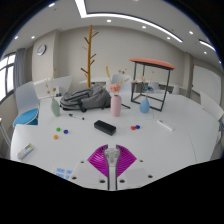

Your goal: Unplug charger

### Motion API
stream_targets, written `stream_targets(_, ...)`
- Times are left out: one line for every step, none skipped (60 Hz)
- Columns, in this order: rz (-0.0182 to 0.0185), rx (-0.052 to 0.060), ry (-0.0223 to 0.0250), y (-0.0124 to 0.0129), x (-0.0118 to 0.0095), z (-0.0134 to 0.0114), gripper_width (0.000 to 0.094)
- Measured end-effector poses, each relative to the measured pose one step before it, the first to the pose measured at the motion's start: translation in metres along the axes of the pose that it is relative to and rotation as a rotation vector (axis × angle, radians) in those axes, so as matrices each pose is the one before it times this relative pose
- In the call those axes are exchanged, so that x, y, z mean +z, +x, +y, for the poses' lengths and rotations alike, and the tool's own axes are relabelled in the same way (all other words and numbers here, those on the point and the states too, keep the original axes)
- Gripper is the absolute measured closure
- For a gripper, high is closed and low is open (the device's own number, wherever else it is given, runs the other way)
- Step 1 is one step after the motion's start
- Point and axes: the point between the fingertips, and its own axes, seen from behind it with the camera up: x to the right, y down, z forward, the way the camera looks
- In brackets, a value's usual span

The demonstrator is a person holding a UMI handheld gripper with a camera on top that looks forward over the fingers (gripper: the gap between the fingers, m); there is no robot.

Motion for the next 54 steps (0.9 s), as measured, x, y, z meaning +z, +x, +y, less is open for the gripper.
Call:
stream_targets(0.0012, -0.0039, -0.01913, 0.00898, -0.00027, 0.00715, 0.0858)
stream_targets(0.00308, -0.0065, -0.02038, 0.00617, 0.00447, 0.00756, 0.0855)
stream_targets(0.00554, -0.0095, -0.01982, 0.00666, 0.00491, 0.00767, 0.0852)
stream_targets(0.009, -0.0086, -0.01704, 0.00744, 0.00478, 0.00698, 0.0846)
stream_targets(0.0103, -0.0064, -0.01329, 0.00716, 0.00494, 0.00625, 0.0845)
stream_targets(0.00995, -0.0057, -0.01264, 0.00634, 0.00528, 0.00656, 0.0844)
stream_targets(0.0079, -0.005, -0.01349, 0.00512, 0.00541, 0.00706, 0.0844)
stream_targets(0.00659, -0.0053, -0.01674, 0.00426, 0.00268, 0.00735, 0.0844)
stream_targets(0.00202, -0.0021, -0.01452, 0.00283, 0.00562, 0.0071, 0.0843)
stream_targets(-0.00006, -0.0008, -0.01338, 0.00246, 0.0056, 0.00648, 0.0841)
stream_targets(-0.00108, -0.0003, -0.01368, 0.00156, 0.00571, 0.00652, 0.0837)
stream_targets(-0.00175, -0.0002, -0.01447, 0.0013, 0.00555, 0.00653, 0.083)
stream_targets(-0.00267, 0.0016, -0.01354, 0.0009, 0.00554, 0.00578, 0.0817)
stream_targets(-0.00702, 0.002, -0.00923, 0.00197, 0.0056, 0.00563, 0.0801)
stream_targets(-0.00417, 0.0007, -0.00917, 0.00038, 0.00475, 0.00447, 0.0783)
stream_targets(-0.0033, -0.0007, -0.00856, 0.00047, 0.00448, 0.00441, 0.0763)
stream_targets(-0.00404, 0.0001, -0.00879, 0.00017, 0.0041, 0.00386, 0.075)
stream_targets(-0.00305, 0.0016, -0.00962, 0.00043, 0.00348, 0.00376, 0.0725)
stream_targets(-0.00266, 0.0025, -0.00891, -0.00018, 0.0016, 0.00338, 0.0702)
stream_targets(-0.00044, 0.0015, -0.00575, 0.00128, 0.00161, 0.00211, 0.068)
stream_targets(-0.00002, 0.0015, -0.00206, 0.00164, 0.0014, 0.00111, 0.0633)
stream_targets(0.00401, 0.0026, -0.00067, 0.00173, 0.00082, 0.00024, 0.056)
stream_targets(0.00666, 0.0027, -0.00288, 0.00048, 0.00266, -0.00127, 0.0469)
stream_targets(0.00826, -0.0003, 0.00107, 0.0025, -0.0012, 0.00002, 0.0361)
stream_targets(0.00378, -0.0011, 0.00112, 0.00111, -0.00154, -0.00056, 0.024)
stream_targets(0.00261, -0.002, 0.00253, 0.0008, -0.00246, -0.00094, 0.012)
stream_targets(0.00189, -0.0001, 0.00473, 0.00057, -0.00306, -0.00164, 0.0074)
stream_targets(0.00174, -0.0006, 0.00503, 0.0008, -0.00302, -0.00204, 0.0114)
stream_targets(0.00173, 0.0, 0.00551, 0.00057, -0.00339, -0.00239, 0.0132)
stream_targets(0.00134, -0.0006, 0.00437, 0.0004, -0.00426, -0.00219, 0.0131)
stream_targets(-0.00092, -0.0021, 0.00376, 0.00001, -0.00549, -0.00195, 0.0118)
stream_targets(-0.00212, -0.0026, 0.00279, -0.00039, -0.00447, -0.00341, 0.0094)
stream_targets(-0.0024, -0.0034, 0.00387, 0.00034, -0.00702, -0.0024, 0.0076)
stream_targets(-0.00428, -0.003, 0.00372, -0.00028, -0.00801, -0.0022, 0.0074)
stream_targets(-0.0022, -0.0012, 0.00328, 0.00072, -0.00853, -0.0023, 0.0077)
stream_targets(0.00034, -0.0008, 0.00252, 0.00078, -0.00936, -0.00222, 0.0082)
stream_targets(-0.002, -0.0024, 0.00106, 0.00036, -0.01006, -0.00156, 0.0086)
stream_targets(-0.00409, -0.0038, -0.00094, -0.00033, -0.01095, -0.00128, 0.0086)
stream_targets(-0.00414, -0.004, -0.00244, -0.00028, -0.01153, -0.00107, 0.0086)
stream_targets(-0.00391, -0.0026, -0.00676, 0.0008, -0.01414, -0.00171, 0.0084)
stream_targets(-0.00238, -0.0016, -0.00317, 0.00001, -0.01288, -0.00081, 0.0085)
stream_targets(-0.00206, 0.0001, -0.00295, -0.0001, -0.01315, -0.00039, 0.0085)
stream_targets(-0.00221, 0.0027, -0.00322, -0.00003, -0.01385, -0.00018, 0.0083)
stream_targets(-0.00397, 0.0045, -0.00321, -0.00092, -0.01388, 0.00005, 0.0085)
stream_targets(-0.00629, 0.0049, -0.0034, -0.00156, -0.01444, 0.00015, 0.0083)
stream_targets(-0.00847, 0.0041, -0.00293, -0.00188, -0.0141, 0.00062, 0.0085)
stream_targets(-0.00806, 0.0033, -0.00199, -0.00416, -0.01317, 0.00167, 0.0083)
stream_targets(-0.00905, 0.0049, -0.00301, -0.00174, -0.01441, 0.0014, 0.0086)
stream_targets(-0.00682, 0.0046, -0.00237, -0.00038, -0.01149, 0.00222, 0.0085)
stream_targets(-0.00654, 0.0043, -0.00284, -0.00122, -0.01379, 0.0024, 0.0086)
stream_targets(-0.00549, 0.002, -0.00283, -0.00104, -0.01298, 0.00221, 0.0085)
stream_targets(-0.00443, 0.0007, -0.00334, -0.00099, -0.01222, 0.00296, 0.0086)
stream_targets(-0.00271, 0.0013, -0.00357, -0.00069, -0.01112, 0.0028, 0.0085)
stream_targets(-0.00075, 0.0024, -0.00386, -0.00005, -0.01082, 0.00304, 0.0085)
